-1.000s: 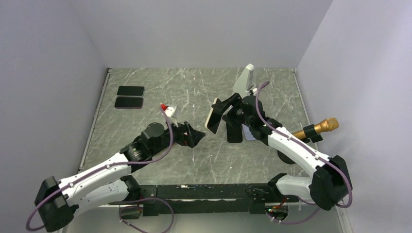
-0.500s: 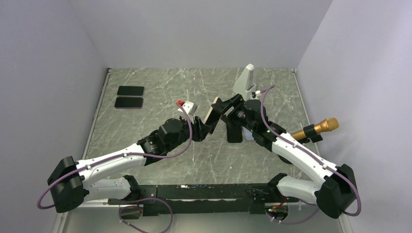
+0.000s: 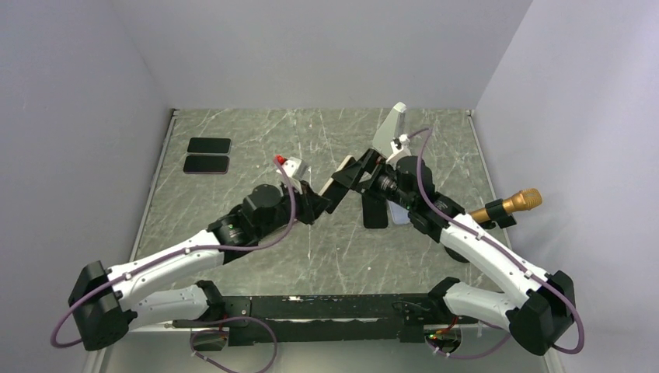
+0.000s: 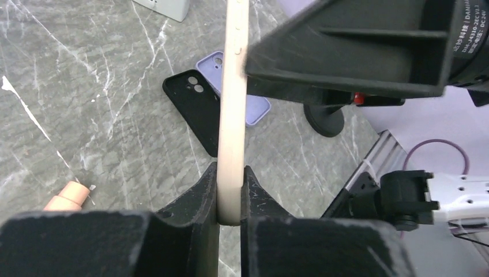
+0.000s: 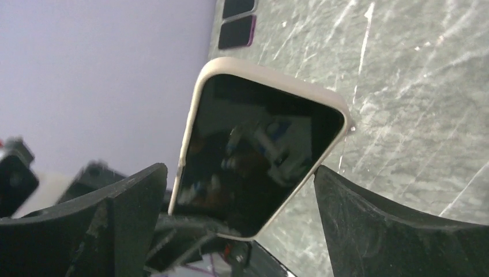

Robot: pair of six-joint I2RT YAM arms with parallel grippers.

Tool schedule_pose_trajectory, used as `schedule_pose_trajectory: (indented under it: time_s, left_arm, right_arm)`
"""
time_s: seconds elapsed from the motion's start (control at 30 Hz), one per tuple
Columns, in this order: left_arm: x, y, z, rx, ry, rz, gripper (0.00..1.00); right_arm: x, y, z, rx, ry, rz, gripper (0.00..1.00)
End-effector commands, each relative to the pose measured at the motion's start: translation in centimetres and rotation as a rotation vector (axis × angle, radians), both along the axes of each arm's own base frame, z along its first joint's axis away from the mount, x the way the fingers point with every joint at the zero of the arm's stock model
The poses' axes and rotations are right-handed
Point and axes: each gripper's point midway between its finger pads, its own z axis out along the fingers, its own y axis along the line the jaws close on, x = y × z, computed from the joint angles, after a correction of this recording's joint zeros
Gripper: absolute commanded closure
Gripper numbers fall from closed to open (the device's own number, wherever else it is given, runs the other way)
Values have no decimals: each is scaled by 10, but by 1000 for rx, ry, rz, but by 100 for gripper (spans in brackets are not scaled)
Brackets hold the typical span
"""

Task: Take the phone out of the phone case
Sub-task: Pick up the phone at the center of the board, then remove the phone case from the phone.

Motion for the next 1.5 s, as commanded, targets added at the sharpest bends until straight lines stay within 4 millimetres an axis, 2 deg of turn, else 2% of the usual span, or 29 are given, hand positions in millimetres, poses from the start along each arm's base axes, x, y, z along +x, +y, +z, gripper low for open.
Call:
schedule_pose_trajectory:
  time_s: [0.0, 0.07, 0.13, 0.27, 0.37, 0.43, 0.53, 0.57, 0.8, 0.83, 0.87, 0.97, 1.0, 1.03, 1.17, 1.23, 1.3, 1.47]
  left_arm:
    - [-12, 12, 52, -200, 3, -101, 100]
    - [-13, 23, 57, -269, 28, -126, 100]
    - [-22, 29, 63, -331, 37, -191, 100]
    - [-36, 34, 70, -402, 63, -279, 100]
    - [-47, 33, 75, -471, 97, -343, 100]
    - [-53, 32, 78, -522, 106, -374, 100]
    - [-60, 30, 81, -584, 134, -424, 100]
    - [-62, 29, 79, -600, 153, -442, 100]
    - [-66, 28, 80, -636, 171, -472, 100]
    - [-67, 28, 80, -636, 175, -476, 100]
    - [-67, 27, 79, -636, 180, -480, 100]
    - [-67, 27, 76, -625, 212, -471, 100]
    - [-65, 25, 73, -604, 229, -466, 100]
    - [-65, 23, 72, -570, 245, -468, 98]
    - [-56, 28, 58, -416, 242, -391, 47]
    - [-53, 37, 57, -396, 209, -350, 33]
    - [-50, 47, 57, -395, 180, -331, 26]
    - [-57, 50, 54, -367, 158, -432, 30]
  right_arm:
    - [-18, 10, 39, -141, -212, 305, 0]
    - [-19, 2, 33, -179, -194, 360, 0]
    - [-18, -10, 27, -174, -211, 395, 0]
    - [-40, -15, 44, -32, -317, 536, 1]
    - [-52, -14, 55, 46, -354, 599, 7]
    - [-56, -11, 54, 94, -337, 646, 21]
    - [-56, -8, 54, 146, -340, 671, 49]
    - [-55, -9, 54, 159, -338, 666, 52]
    - [-55, -8, 52, 178, -337, 666, 54]
    - [-55, -9, 53, 180, -342, 664, 58]
    - [-55, -9, 53, 183, -347, 659, 67]
    - [-58, -9, 54, 191, -348, 675, 97]
    - [-60, -9, 55, 198, -362, 693, 100]
    - [-64, -9, 57, 207, -371, 712, 100]
    - [-72, -11, 66, 223, -390, 744, 100]
    - [-75, -12, 70, 224, -389, 756, 100]
    - [-79, -13, 74, 224, -388, 783, 100]
    - [-89, -18, 82, 244, -401, 835, 100]
